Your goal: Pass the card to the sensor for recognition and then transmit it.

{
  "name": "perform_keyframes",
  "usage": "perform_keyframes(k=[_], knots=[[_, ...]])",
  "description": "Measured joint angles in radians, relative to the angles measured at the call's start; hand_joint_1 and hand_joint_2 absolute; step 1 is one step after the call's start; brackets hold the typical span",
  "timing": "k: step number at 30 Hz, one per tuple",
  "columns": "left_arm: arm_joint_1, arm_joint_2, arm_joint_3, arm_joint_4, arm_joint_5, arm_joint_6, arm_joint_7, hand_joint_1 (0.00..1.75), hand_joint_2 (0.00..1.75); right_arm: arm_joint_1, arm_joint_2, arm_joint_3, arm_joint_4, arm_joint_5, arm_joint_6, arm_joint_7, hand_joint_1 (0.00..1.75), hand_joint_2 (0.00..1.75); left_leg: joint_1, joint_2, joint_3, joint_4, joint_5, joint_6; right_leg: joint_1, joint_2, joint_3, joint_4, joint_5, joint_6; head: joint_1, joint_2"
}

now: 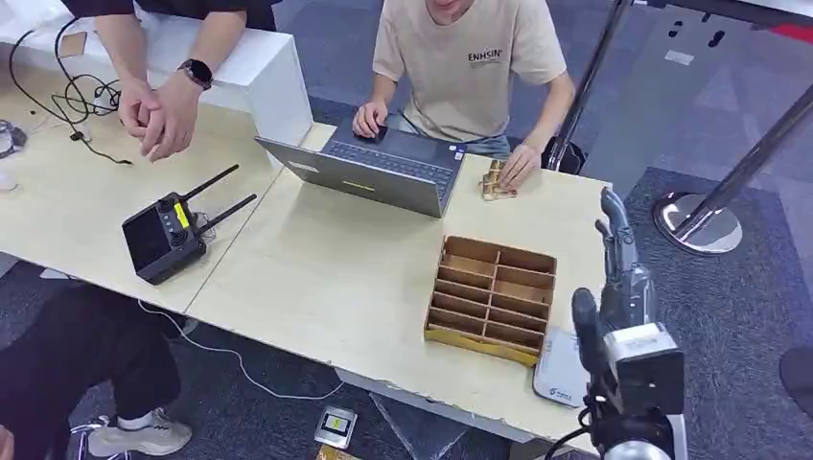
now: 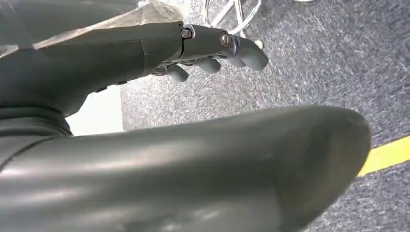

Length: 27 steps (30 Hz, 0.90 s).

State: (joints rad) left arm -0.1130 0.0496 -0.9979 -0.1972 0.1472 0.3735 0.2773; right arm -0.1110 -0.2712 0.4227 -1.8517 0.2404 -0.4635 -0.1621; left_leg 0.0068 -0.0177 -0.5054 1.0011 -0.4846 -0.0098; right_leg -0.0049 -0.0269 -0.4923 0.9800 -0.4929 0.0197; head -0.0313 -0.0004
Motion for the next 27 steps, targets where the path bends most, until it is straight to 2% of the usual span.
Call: perform_keyframes(k=[5,10,18,27], knots=[[-0.001,0.006,0.000,0.000,0.003,-0.026,0.024,0.00,0.00,0.001,0.000,0.001,0.000,-0.009,-0.002,-0.009,0.00,1.75,0.000,0.000,0.000,0.000,0.000,0.000,0.000,0.000,0.000,0.000,0.000,0.000,0.000,0.000],[-0.001,0.010,0.000,0.000,0.000,-0.032,0.023,0.00,0.00,0.001,0.001,0.005,0.000,-0.008,-0.002,-0.010,0.00,1.75,0.000,0.000,0.000,0.000,0.000,0.000,0.000,0.000,0.000,0.000,0.000,0.000,0.000,0.000],[-0.001,0.010,-0.001,0.000,-0.017,-0.008,-0.002,0.00,0.00,0.007,-0.006,0.002,0.000,-0.005,-0.020,-0.005,0.00,1.75,0.000,0.000,0.000,0.000,0.000,0.000,0.000,0.000,0.000,0.000,0.000,0.000,0.000,0.000],[-0.001,0.009,-0.002,0.000,-0.018,-0.012,-0.018,0.00,0.00,0.011,-0.018,-0.005,0.000,0.003,-0.027,0.013,0.00,1.75,0.000,0.000,0.000,0.000,0.000,0.000,0.000,0.000,0.000,0.000,0.000,0.000,0.000,0.000]])
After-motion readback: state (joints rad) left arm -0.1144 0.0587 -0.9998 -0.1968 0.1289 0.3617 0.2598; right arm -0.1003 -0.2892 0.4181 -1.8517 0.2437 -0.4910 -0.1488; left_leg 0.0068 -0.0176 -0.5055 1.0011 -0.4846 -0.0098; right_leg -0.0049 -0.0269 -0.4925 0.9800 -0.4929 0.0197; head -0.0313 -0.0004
